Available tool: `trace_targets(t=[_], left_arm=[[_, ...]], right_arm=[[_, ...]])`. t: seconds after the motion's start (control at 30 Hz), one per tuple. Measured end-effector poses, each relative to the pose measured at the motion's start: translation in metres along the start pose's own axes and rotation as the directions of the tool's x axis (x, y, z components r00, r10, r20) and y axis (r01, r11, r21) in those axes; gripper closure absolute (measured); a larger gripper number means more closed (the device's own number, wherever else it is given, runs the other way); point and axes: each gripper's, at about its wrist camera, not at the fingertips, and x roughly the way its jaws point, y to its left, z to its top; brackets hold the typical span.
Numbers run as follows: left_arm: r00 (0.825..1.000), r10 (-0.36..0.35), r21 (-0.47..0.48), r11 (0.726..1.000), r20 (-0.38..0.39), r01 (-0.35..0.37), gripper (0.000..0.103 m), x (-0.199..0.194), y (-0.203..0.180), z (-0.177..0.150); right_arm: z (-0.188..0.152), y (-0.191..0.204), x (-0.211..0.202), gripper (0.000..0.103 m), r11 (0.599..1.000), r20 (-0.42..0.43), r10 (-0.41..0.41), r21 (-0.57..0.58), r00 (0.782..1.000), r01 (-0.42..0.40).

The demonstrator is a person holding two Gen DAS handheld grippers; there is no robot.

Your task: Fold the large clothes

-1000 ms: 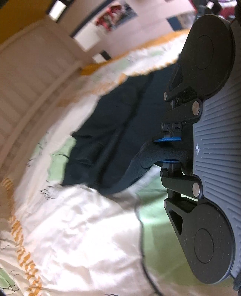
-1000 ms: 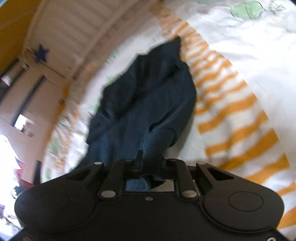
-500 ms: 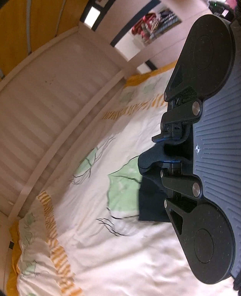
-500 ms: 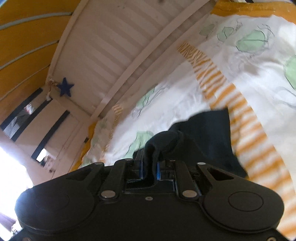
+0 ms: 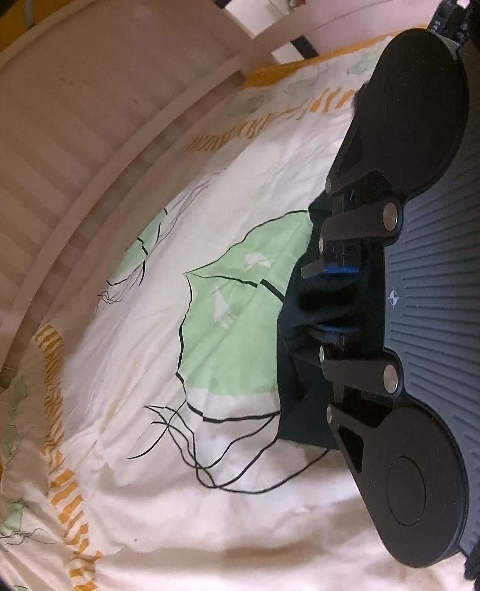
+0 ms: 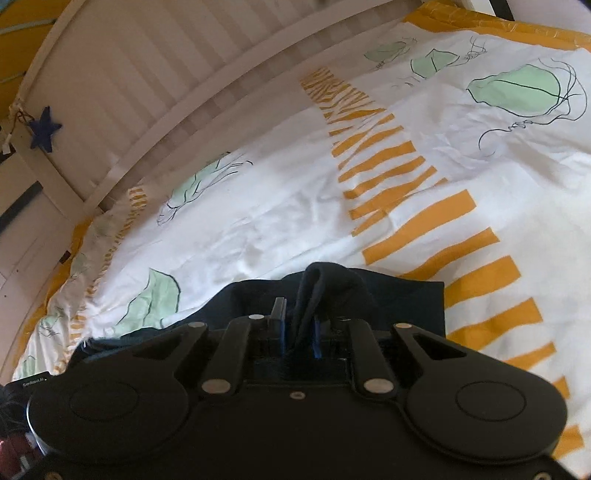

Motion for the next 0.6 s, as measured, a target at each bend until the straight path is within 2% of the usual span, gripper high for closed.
trace_targets(t=[0.03,0.07,0.1,0.13,0.17,0.23,0.3,0.37,0.47,0.6], left_arm=[[1.0,-0.02,-0.006,1.0,0.007,0.02,0.064,-0.002,0.001,0.001],[0.999,-0.049,-0.011,0.999,0.018,0.049,0.053,-0.005,0.002,0.003],[0.996,-0.083,-0.014,0.996,0.031,0.083,0.045,-0.01,0.002,0.006],[0.994,-0.101,-0.014,0.995,0.042,0.102,0.024,-0.015,0.002,0.008],[0.993,-0.103,-0.009,0.995,0.059,0.103,0.014,-0.022,0.001,0.01],[0.991,-0.082,0.025,0.996,0.103,0.08,0.013,-0.04,-0.005,0.011],[0.991,-0.072,0.091,0.994,0.113,0.062,0.01,-0.053,-0.016,0.009],[0.994,-0.045,0.166,0.986,0.097,0.028,0.0,-0.059,-0.03,0.002],[0.997,-0.003,0.298,0.954,0.08,-0.021,0.0,-0.062,-0.052,-0.015],[0.999,0.027,0.437,0.898,0.042,-0.043,0.0,-0.044,-0.074,-0.041]], right_arm=[[0.001,-0.001,0.001,0.068,1.0,0.005,0.003,0.004,1.0,-0.003],[0.001,0.0,-0.001,0.048,1.0,0.019,0.008,0.001,1.0,-0.008],[0.001,0.001,-0.005,0.037,1.0,0.044,0.005,-0.01,0.999,-0.004],[0.002,0.003,-0.011,0.011,1.0,0.082,0.002,-0.026,0.997,0.0],[0.004,0.005,-0.016,0.007,0.999,0.118,0.004,-0.043,0.993,0.002],[0.006,0.011,-0.027,0.008,0.997,0.149,0.002,-0.076,0.989,0.009],[0.006,0.018,-0.037,0.008,0.994,0.163,-0.003,-0.109,0.987,0.022],[0.002,0.028,-0.044,0.007,0.987,0.16,-0.011,-0.156,0.987,0.036],[-0.01,0.045,-0.043,0.007,0.967,0.13,-0.044,-0.243,0.991,0.075],[-0.034,0.068,-0.033,0.006,0.926,0.078,-0.071,-0.366,0.994,0.094]])
